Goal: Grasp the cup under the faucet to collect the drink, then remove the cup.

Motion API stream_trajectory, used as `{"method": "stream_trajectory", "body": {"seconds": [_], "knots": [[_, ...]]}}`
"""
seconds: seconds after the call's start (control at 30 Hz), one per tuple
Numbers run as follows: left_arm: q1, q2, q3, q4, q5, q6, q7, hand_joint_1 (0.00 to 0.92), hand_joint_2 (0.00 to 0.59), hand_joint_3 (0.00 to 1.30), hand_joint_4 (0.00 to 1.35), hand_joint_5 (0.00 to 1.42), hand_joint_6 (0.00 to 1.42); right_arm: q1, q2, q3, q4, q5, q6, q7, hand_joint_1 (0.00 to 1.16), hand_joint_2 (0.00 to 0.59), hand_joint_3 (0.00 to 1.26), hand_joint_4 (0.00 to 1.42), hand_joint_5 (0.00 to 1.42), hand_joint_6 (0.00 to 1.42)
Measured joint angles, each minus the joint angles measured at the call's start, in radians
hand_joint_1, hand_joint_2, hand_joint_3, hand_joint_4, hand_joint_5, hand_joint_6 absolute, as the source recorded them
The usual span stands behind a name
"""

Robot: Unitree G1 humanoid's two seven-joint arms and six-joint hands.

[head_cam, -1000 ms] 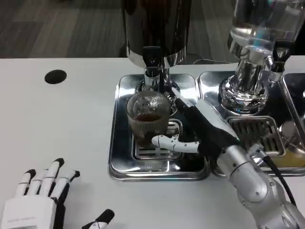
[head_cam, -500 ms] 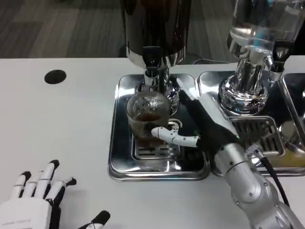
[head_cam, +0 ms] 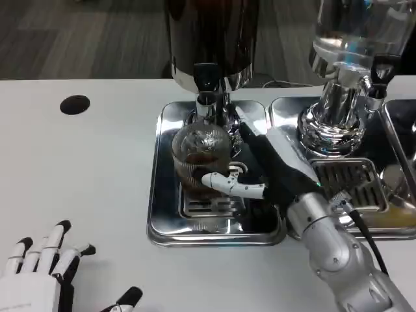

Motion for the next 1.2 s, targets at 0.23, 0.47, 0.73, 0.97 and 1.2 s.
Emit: {"method": "stream_trajectory", "body": {"seconds": [0.23,0.47,0.73,0.97,1.2], "knots": [[0.003,0.000,0.011,0.002,-0.001,-0.001,0.001,0.000,0.140,0.44,0.03,0.22,0.15,-0.017,0.013,0.001,0.027,0.001,-0.002,0.000,0.59,0.144,0.00,0.00,0.00,0.09],[0.001,0.000,0.019,0.012,-0.003,-0.013,0.001,0.000,0.144,0.44,0.03,0.22,0.15,-0.017,0.017,0.000,0.042,0.001,-0.032,-0.029,0.62,0.141,0.00,0.04,0.04,0.15],[0.001,0.000,0.025,0.020,-0.008,-0.018,0.001,0.000,0.150,0.45,0.03,0.23,0.15,-0.019,0.024,0.003,0.077,0.000,-0.039,-0.042,0.65,0.152,0.00,0.06,0.07,0.16],[0.004,0.000,0.032,0.020,-0.008,-0.019,0.003,0.000,0.156,0.45,0.04,0.23,0.16,-0.034,0.028,0.011,0.115,-0.001,-0.039,-0.042,0.66,0.151,0.03,0.10,0.09,0.18],[0.007,0.000,0.044,0.027,-0.036,-0.029,0.011,0.000,0.161,0.46,0.04,0.24,0.16,-0.037,0.039,0.011,0.147,0.000,-0.070,-0.084,0.68,0.138,0.17,0.28,0.23,0.26]]}}
